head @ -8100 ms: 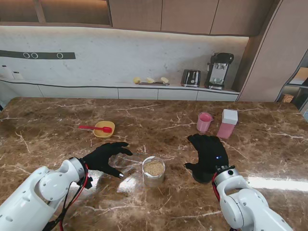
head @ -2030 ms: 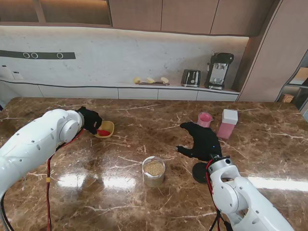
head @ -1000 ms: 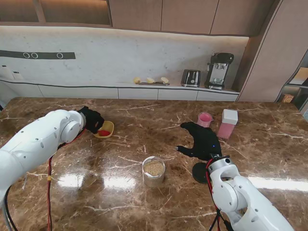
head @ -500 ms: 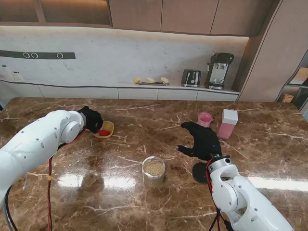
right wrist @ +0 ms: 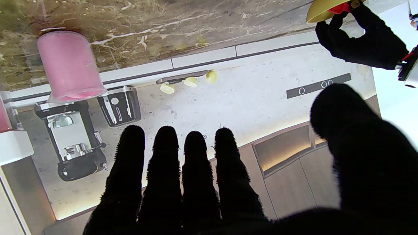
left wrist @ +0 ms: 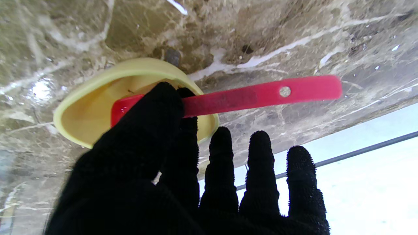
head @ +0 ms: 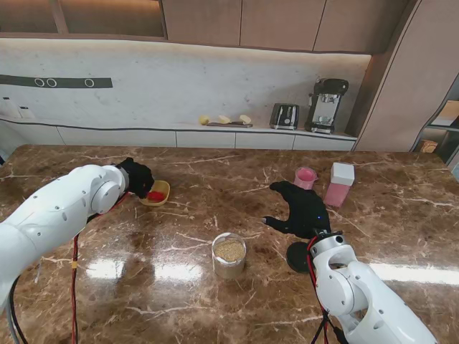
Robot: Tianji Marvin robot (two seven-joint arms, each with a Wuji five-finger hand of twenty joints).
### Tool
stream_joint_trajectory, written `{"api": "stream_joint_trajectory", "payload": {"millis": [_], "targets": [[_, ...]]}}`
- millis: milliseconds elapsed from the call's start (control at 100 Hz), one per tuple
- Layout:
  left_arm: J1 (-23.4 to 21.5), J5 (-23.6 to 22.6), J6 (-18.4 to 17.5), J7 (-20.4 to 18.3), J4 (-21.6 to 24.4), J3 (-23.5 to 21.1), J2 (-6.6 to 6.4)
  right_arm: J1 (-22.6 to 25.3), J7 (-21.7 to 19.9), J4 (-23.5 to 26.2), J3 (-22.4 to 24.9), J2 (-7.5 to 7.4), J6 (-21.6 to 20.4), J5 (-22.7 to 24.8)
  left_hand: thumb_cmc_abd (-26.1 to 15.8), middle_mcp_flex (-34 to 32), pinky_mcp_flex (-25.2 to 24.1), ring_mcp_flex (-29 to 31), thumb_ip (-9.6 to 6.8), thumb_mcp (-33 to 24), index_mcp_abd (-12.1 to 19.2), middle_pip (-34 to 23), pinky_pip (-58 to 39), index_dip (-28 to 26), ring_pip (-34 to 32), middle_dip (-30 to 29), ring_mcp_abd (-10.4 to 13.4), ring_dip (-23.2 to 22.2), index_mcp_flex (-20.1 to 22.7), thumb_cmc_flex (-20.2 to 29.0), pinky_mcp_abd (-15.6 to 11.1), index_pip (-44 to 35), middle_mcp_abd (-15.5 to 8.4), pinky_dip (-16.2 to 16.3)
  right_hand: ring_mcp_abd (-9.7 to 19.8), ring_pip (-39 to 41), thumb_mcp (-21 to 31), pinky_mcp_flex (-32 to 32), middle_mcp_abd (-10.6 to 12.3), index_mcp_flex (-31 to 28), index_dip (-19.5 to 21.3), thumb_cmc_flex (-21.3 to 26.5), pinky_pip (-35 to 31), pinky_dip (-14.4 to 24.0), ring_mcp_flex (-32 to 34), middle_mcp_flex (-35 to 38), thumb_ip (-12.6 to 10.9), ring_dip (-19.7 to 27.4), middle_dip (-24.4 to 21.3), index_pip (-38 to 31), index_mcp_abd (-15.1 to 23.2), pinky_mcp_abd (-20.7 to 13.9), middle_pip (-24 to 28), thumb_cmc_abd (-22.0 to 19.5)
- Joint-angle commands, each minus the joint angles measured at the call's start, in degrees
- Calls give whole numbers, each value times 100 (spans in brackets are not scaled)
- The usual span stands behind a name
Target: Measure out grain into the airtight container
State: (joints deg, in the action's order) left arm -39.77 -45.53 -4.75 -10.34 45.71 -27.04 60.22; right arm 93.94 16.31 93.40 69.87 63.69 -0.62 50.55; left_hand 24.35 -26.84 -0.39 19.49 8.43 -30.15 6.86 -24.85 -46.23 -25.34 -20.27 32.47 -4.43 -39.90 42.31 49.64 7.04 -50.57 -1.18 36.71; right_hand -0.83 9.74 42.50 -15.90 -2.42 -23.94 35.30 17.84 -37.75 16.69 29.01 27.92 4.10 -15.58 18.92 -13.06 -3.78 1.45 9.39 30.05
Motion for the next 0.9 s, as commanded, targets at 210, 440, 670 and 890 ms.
{"api": "stream_joint_trajectory", "payload": {"millis": [210, 440, 670, 890], "targets": [[-132, -193, -69, 84, 125, -259, -38, 13, -73, -52, -21, 11, 6, -31, -203, -331, -2, 345, 56, -87, 59, -122, -202, 477, -138, -68, 4, 21, 508, 248, 48, -60, -143, 13, -65, 3, 192, 19, -17, 15, -2, -162, -97, 92, 30, -153, -107, -70, -23, -3, 95, 31, -3, -67], [-280, -296, -67, 76, 253, -528, -70, 6, -78, -60, -33, 11, 11, -34, -589, -476, -15, 434, 108, 287, 36, -134, -199, 415, -193, -98, 0, 25, 527, 473, 41, 106, -181, 1, -69, 1, 193, 25, -19, 11, 0, -171, -95, 96, 25, -158, -107, -69, -25, -7, 86, 33, -6, -73], [-419, -217, 4, 75, 270, -741, -50, -6, -76, -72, -47, 13, 12, -43, -427, -742, -26, 559, 205, -65, 62, -129, -179, 654, -193, -146, 2, 53, 653, 293, 80, 244, -207, -6, -72, 1, 201, 24, -25, 13, 0, -172, -95, 101, 24, -160, -109, -69, -25, -6, 89, 39, -6, -80], [-445, -218, -144, 371, 153, -782, -22, -14, -79, -80, -55, 13, 15, -48, 363, -1547, 54, 1055, 199, -943, 264, -154, -200, 1603, -225, -269, -49, 71, 1215, -427, 231, 711, -193, 25, -94, -1, 207, 25, -21, 12, 1, -165, -116, 122, 11, -157, -108, -70, -25, -6, 101, 78, -6, -78]]}}
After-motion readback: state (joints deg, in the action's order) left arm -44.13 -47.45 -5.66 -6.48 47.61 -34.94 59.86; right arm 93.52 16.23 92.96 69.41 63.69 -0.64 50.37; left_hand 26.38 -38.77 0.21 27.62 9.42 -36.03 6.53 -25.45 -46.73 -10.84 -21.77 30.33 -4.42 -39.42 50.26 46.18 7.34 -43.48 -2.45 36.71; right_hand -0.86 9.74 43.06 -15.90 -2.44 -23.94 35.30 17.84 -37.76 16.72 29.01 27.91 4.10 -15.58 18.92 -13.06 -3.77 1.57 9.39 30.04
